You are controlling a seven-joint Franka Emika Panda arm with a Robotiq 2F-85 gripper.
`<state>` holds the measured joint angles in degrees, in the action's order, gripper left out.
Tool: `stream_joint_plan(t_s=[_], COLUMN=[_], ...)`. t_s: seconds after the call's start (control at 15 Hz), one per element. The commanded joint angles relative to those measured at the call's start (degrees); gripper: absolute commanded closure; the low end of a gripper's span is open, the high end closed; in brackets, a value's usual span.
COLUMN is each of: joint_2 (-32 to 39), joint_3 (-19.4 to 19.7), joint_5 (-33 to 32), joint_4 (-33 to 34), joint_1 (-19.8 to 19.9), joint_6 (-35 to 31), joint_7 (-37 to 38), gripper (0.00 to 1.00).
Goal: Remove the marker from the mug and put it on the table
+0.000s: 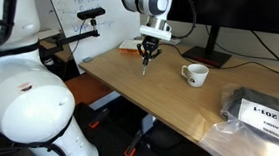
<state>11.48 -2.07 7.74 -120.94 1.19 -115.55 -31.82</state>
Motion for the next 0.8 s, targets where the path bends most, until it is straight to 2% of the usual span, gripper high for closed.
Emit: stream_joint_plan(t_s=[0.0, 0.13, 0.2, 0.27, 0.33, 0.53, 0.73], joint_2=[8.74, 12.11, 13.27, 14.21, 14.39, 12.22, 4.95], joint_3=[-1.00, -1.29, -1.46, -1.64, -1.92, -2.60, -2.28], joint_5=[-2.66, -5.08, -5.47, -5.79, -5.42, -3.47, -2.59], joint_4=[7.31, 10.16, 11.57, 13.07, 14.09, 15.24, 10.75], joint_1=[0.39, 0.28, 0.41, 0.53, 0.80, 1.76, 2.60], joint_6=[9.27, 12.06, 12.99, 14.22, 14.92, 15.51, 6.11], joint_7=[-2.43, -1.26, -1.13, -1.26, -1.65, -2.70, -3.31], gripper=[0.96, 0.96, 0.61, 0.60, 0.55, 0.31, 0.09])
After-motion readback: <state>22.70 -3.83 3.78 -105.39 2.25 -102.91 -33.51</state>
